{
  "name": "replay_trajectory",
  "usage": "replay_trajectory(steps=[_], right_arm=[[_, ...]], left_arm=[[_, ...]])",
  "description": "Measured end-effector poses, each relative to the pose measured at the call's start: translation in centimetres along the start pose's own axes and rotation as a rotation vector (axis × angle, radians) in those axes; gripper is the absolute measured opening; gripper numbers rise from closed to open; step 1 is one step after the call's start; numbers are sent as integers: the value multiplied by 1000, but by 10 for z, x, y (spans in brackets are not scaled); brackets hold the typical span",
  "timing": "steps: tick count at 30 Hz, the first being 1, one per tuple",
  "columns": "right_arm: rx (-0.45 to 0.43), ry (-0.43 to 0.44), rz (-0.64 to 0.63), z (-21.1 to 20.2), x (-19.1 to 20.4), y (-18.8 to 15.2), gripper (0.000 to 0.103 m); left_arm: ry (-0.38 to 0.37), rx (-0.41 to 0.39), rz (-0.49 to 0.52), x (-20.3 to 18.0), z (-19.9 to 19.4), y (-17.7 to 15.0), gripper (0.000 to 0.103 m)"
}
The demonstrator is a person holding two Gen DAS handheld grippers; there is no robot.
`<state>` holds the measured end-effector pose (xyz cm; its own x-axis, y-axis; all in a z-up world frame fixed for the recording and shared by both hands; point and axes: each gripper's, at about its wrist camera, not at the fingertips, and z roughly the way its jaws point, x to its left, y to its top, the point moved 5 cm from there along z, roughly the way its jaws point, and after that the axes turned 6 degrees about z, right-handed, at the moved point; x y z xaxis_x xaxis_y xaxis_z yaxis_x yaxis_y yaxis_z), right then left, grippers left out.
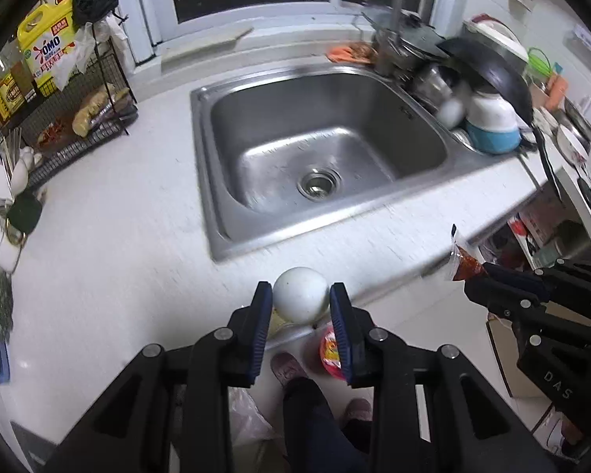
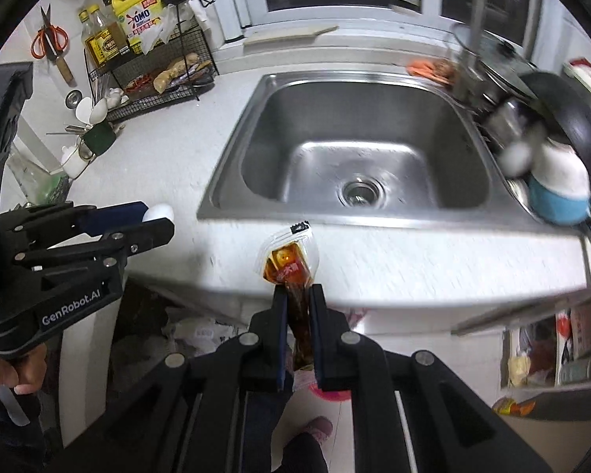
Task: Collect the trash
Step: 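Carry the spoon and snack wrapper down over the red bin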
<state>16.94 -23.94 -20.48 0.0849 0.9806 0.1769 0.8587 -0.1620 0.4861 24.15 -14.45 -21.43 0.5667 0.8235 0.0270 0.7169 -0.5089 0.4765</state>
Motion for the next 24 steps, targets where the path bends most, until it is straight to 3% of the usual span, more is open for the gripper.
replay_trajectory(steps=[13, 24], right_arm=[[87, -50, 103, 12, -59, -81, 10], [179, -101, 169, 87, -98, -133, 10]], left_arm=[[-51, 136, 64, -94, 38, -66, 28], [-142, 259, 76, -126, 140, -114, 28]])
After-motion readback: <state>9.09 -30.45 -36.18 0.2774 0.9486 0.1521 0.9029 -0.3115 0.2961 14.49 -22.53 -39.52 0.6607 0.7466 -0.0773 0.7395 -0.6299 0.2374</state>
